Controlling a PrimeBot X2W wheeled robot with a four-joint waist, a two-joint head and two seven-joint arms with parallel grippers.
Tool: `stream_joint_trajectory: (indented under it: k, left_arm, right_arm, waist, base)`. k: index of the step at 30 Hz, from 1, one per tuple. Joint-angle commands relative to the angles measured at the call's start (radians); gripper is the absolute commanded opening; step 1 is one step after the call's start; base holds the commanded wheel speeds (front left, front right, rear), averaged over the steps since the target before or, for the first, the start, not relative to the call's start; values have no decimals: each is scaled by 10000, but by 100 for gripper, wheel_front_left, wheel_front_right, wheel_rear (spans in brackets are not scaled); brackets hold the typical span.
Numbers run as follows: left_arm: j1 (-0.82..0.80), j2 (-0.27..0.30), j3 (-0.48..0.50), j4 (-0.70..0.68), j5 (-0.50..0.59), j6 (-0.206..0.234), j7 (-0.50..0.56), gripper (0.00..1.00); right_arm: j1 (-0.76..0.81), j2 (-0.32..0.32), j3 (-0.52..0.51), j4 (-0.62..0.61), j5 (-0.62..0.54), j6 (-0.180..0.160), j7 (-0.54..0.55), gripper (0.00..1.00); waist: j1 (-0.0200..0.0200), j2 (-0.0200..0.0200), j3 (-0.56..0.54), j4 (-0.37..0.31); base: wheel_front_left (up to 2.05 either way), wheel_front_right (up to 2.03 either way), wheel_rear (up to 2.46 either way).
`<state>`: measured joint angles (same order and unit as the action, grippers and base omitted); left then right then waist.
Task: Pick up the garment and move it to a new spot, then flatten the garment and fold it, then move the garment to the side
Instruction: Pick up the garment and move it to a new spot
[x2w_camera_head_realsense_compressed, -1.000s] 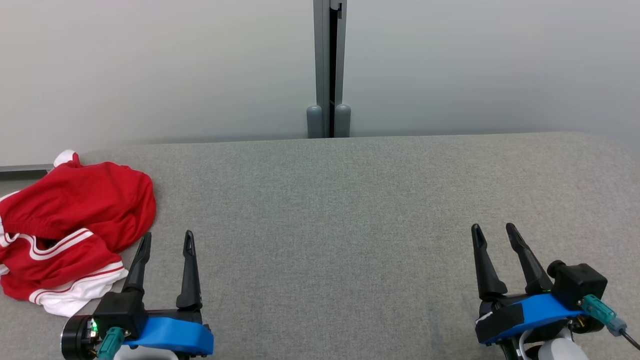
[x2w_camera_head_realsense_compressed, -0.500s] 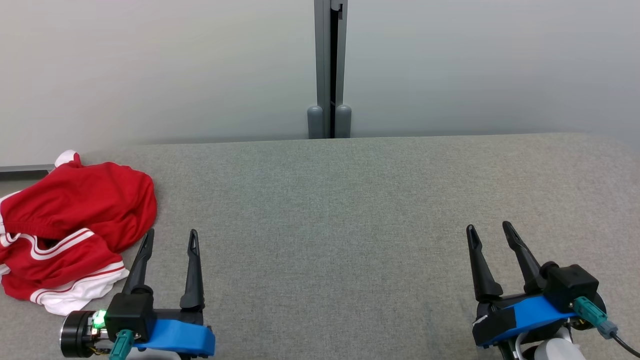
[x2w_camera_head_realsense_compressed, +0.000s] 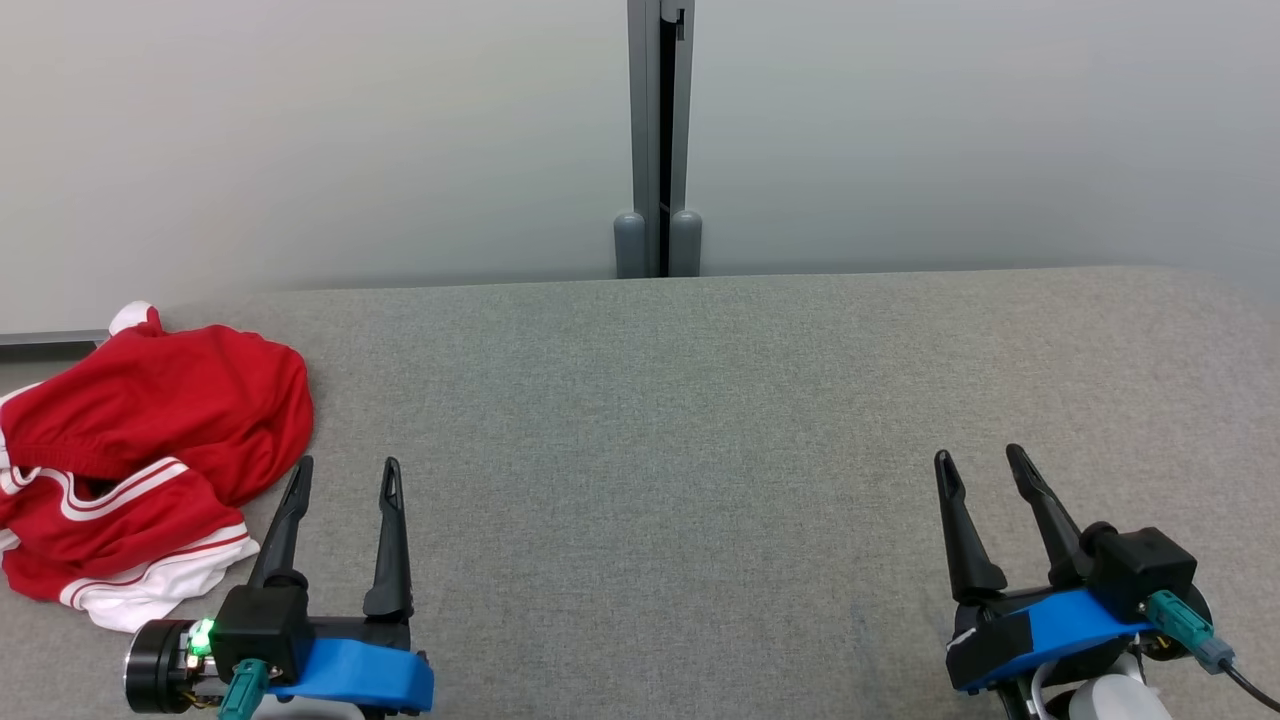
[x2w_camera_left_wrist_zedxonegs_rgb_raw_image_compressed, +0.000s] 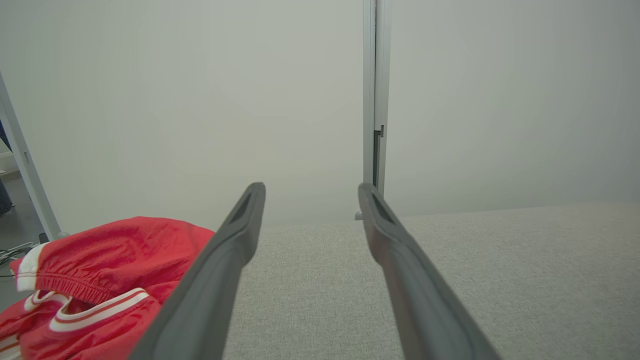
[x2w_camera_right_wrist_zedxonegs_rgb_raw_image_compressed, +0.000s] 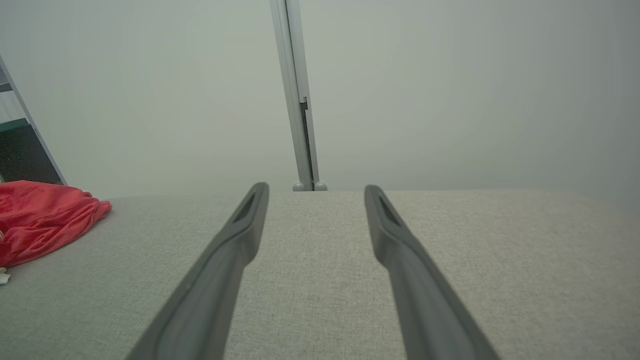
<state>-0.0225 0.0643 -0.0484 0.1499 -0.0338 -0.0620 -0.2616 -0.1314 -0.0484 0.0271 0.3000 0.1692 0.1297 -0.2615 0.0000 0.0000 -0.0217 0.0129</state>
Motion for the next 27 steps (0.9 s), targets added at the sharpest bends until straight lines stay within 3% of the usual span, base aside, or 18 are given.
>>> stream_joint_trajectory:
  k: [1, 13, 19, 27]
  left_arm:
    - [-16, 0, 7, -16, -7, -39, -52, 100]
    - [-87, -53, 124, -11, -49, -28, -50, 100]
    - [-160, -81, 299, -14, -189, -5, -49, 100]
    - [-36, -100, 664, 238, -254, -69, -43, 100]
  right_arm:
    - [-105, -37, -9, 24, 4, 18, -53, 100]
    - [45, -35, 13, -9, 30, 18, -51, 100]
    - [70, -32, 266, -87, 154, 18, -50, 100]
    - [74, -31, 747, -150, 452, 12, -47, 100]
  waist:
    - [0, 0, 2, -6]
    - [0, 0, 22, 314]
    - [0, 0, 58, 1021]
    - [0, 0, 77, 2646]
  base:
    - [0, 0, 0]
    - [0, 0, 0]
    - [0, 0, 0]
    - [0, 0, 0]
